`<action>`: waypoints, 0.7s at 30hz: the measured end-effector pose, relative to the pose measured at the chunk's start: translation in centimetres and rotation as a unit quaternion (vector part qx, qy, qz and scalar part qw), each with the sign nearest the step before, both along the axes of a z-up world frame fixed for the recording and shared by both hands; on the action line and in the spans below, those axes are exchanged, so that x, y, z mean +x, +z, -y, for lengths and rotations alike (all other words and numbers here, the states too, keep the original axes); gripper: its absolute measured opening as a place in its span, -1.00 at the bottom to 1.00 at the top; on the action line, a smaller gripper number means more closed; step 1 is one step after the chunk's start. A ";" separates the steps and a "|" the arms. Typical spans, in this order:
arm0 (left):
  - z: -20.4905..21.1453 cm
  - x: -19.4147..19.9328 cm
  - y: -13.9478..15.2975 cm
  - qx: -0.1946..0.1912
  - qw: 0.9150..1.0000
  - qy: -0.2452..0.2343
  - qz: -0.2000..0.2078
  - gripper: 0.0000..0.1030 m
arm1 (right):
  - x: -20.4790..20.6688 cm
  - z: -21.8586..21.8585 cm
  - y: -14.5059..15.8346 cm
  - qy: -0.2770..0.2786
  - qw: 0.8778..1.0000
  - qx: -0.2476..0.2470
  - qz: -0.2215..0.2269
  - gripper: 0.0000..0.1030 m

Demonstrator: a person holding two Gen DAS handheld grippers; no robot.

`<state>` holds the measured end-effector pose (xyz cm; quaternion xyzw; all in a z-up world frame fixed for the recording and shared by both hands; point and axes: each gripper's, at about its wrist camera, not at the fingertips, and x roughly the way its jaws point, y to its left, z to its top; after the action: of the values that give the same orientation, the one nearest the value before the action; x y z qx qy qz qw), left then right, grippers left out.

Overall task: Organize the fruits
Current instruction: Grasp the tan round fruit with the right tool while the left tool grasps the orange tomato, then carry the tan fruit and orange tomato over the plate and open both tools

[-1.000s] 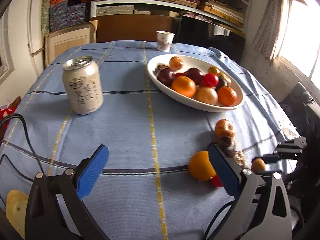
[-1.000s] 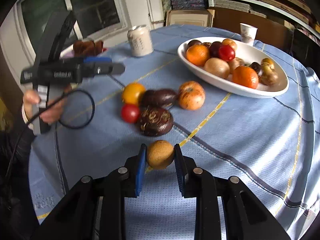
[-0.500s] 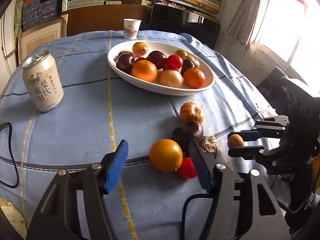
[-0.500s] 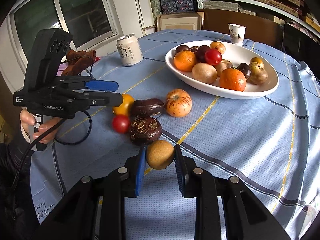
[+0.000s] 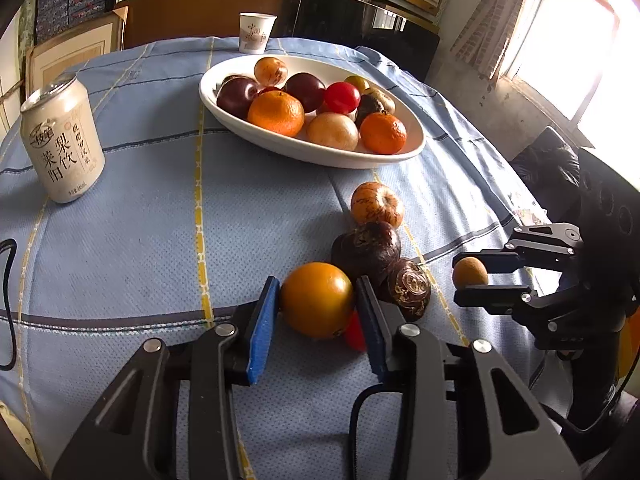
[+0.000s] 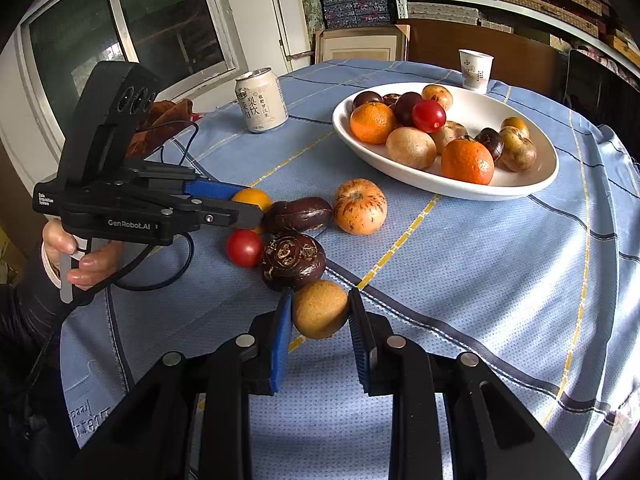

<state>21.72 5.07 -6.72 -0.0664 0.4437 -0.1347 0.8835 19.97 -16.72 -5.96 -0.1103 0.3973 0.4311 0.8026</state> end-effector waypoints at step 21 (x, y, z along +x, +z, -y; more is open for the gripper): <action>-0.7 -0.9 1.6 0.008 0.999 0.023 0.033 -0.26 | 2.1 2.0 1.7 0.016 0.988 0.134 -0.076 -0.46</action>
<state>20.77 5.73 -5.17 -0.0646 0.4134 -0.1131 0.9012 22.04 -18.75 -4.23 0.0249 0.3941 0.5001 0.7707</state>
